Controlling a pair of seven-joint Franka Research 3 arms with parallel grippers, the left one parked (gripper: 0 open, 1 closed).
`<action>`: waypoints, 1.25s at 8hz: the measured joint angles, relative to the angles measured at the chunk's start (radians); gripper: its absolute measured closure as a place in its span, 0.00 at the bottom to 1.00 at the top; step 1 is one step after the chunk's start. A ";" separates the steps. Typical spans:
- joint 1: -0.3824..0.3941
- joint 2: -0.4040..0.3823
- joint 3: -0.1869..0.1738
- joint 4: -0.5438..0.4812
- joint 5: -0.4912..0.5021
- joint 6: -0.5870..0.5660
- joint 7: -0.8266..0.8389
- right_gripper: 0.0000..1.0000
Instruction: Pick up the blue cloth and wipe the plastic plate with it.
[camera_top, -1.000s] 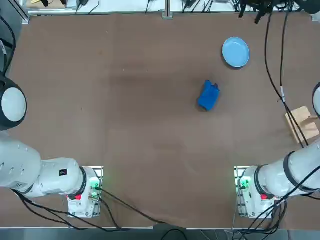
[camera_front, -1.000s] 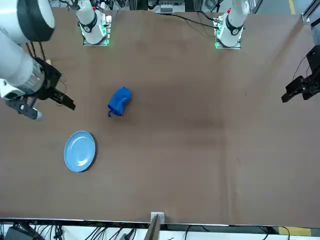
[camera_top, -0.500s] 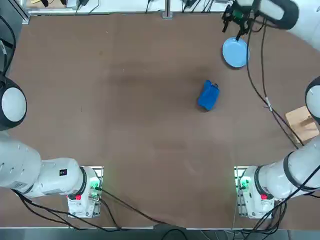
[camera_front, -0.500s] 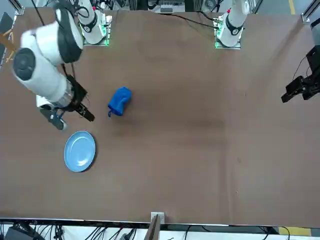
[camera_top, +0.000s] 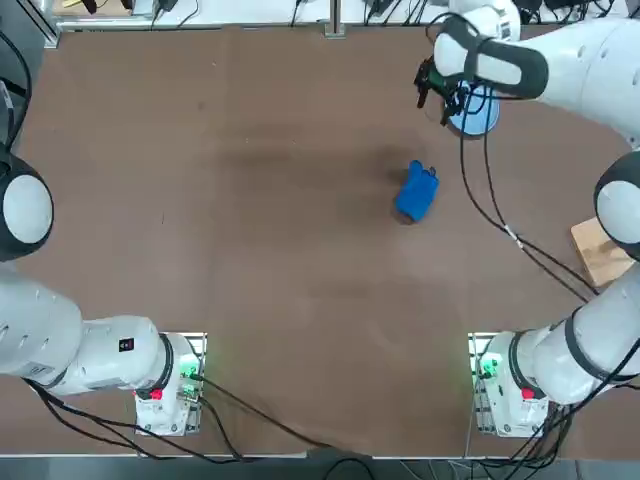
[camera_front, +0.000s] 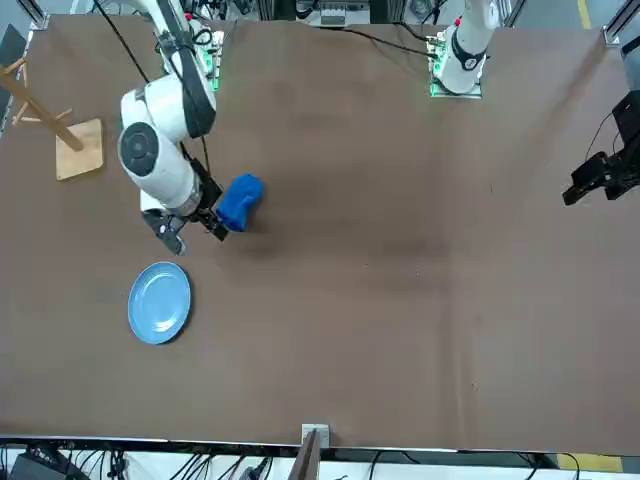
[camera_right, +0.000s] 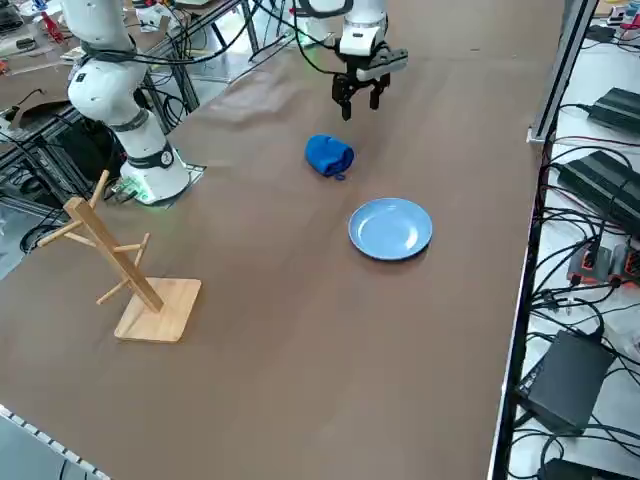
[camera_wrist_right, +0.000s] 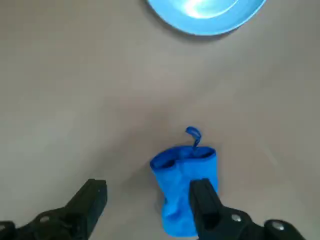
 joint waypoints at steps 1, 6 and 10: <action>0.016 0.001 0.000 -0.063 0.000 0.074 0.001 0.00; 0.082 -0.073 0.000 -0.300 -0.001 0.259 0.004 0.00; 0.115 -0.076 -0.001 -0.422 -0.001 0.445 0.051 0.00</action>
